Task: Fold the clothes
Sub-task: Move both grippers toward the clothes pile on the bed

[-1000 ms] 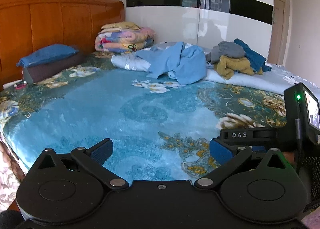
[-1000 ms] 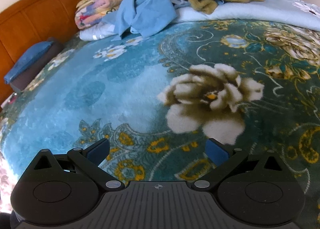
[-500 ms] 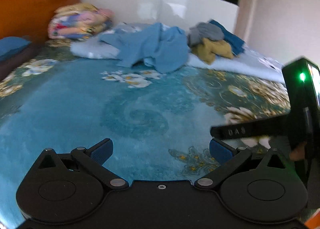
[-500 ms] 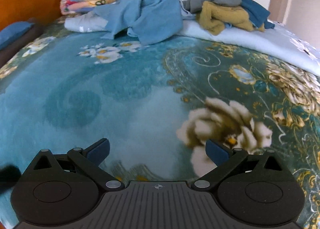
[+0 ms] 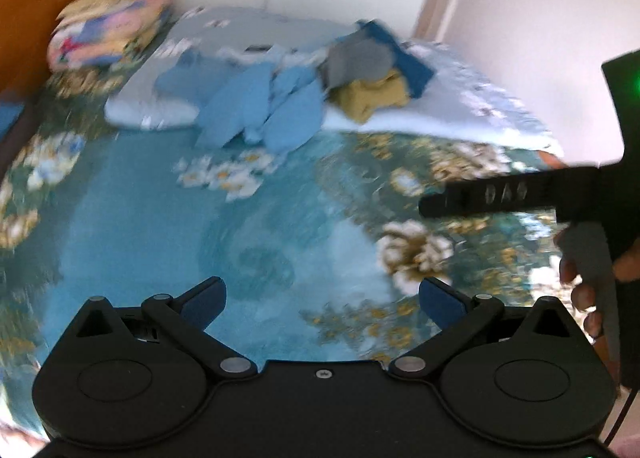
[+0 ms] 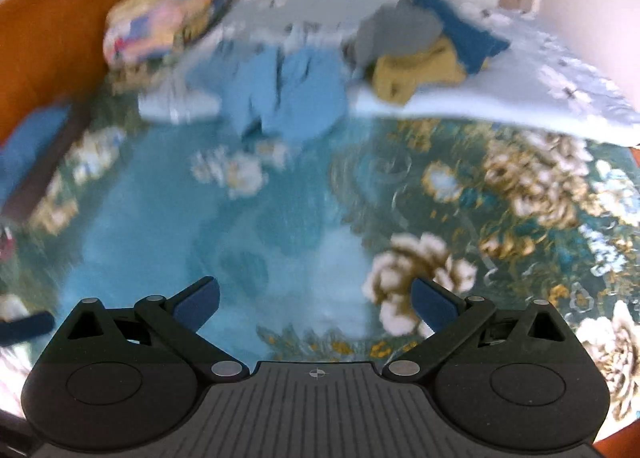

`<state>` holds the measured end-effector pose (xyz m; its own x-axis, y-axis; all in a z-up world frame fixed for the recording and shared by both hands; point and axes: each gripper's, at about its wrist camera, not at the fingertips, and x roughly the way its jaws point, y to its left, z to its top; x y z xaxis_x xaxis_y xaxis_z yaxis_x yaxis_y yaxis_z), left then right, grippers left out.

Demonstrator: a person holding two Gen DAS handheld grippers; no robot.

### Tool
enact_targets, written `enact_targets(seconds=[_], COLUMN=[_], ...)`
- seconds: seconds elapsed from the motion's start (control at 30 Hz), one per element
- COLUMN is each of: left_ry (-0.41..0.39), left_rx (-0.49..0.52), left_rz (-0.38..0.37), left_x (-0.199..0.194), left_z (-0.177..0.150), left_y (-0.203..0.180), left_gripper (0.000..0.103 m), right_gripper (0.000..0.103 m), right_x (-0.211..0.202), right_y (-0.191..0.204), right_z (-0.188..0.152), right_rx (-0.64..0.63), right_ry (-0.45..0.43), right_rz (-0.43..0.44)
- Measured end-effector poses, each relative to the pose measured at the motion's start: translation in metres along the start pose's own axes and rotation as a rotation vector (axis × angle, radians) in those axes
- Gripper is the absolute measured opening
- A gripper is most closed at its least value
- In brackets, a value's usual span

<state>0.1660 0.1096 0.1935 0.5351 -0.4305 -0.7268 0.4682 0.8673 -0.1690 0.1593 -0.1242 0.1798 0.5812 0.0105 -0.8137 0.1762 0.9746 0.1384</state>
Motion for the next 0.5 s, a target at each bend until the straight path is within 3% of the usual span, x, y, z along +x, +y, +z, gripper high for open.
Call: enact_targets(seconds=[0.2, 0.3, 0.37, 0.5], left_ry=[-0.113, -0.147, -0.176, -0.195], left_rx=[0.056, 0.048, 0.053, 0.04], left_rz=[-0.059, -0.113, -0.134, -0.164], left_x=[-0.041, -0.053, -0.059, -0.06], left_z=[0.062, 0.078, 0.084, 0.085], left_y=[-0.017, -0.023, -0.026, -0.027], left_gripper=[0.102, 0.102, 0.102, 0.102], right_gripper=[0.103, 0.103, 0.103, 0.103], right_x=[-0.072, -0.085, -0.085, -0.09], right_y=[-0.026, -0.043, -0.053, -0.064], right_z=[0.034, 0.033, 0.034, 0.037], right_rx=[0.127, 0.209, 0.249, 0.286], right_ry=[-0.209, -0.305, -0.322, -0.365], right_rz=[0.065, 0.1, 0.124, 0.041])
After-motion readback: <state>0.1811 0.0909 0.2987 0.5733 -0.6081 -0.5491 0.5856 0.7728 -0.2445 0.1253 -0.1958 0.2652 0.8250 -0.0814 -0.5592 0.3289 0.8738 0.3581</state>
